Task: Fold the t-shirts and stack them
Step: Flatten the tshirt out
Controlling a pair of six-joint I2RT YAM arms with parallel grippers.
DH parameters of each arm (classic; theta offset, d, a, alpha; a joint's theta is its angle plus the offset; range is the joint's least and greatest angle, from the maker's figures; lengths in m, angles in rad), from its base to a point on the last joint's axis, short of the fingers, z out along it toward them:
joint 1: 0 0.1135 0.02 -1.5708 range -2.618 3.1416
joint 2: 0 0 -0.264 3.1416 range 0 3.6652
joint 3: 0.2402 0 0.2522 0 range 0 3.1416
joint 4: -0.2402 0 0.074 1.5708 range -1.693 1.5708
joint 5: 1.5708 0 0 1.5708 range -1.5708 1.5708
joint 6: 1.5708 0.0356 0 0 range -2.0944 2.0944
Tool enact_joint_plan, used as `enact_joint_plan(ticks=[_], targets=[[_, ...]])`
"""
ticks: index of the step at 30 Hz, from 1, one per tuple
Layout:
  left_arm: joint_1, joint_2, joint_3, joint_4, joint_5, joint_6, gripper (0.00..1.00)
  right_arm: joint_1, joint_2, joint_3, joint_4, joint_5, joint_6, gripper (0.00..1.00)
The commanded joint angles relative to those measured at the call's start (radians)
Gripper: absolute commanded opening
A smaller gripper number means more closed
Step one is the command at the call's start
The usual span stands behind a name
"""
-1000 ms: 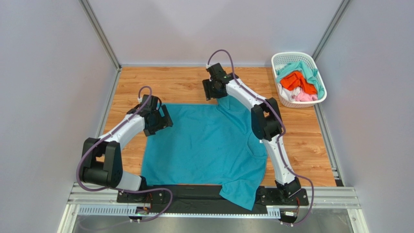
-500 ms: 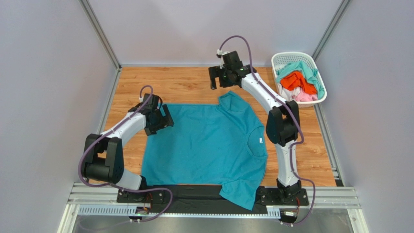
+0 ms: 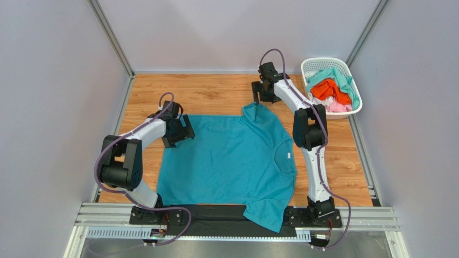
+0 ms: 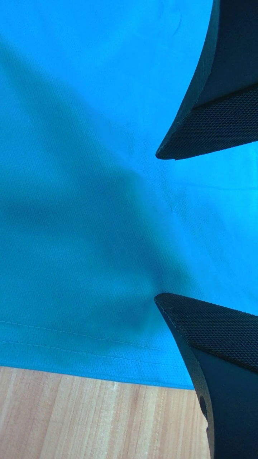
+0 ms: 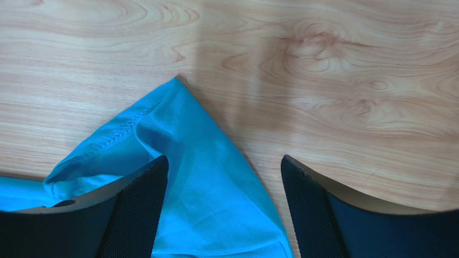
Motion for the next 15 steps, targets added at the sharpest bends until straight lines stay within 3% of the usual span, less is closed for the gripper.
enact_joint_plan(ticks=[1,7,15], targets=[[-0.003,0.022,0.034,0.006,-0.003,0.017,1.00,0.013,0.036,0.066,-0.036,0.049,-0.042,0.77],[-0.003,0.033,0.039,-0.002,-0.036,0.020,1.00,0.013,0.096,0.100,-0.042,0.051,-0.070,0.76],[-0.003,0.054,0.042,-0.022,-0.069,0.017,1.00,0.003,0.124,0.115,-0.042,0.089,-0.053,0.44]])
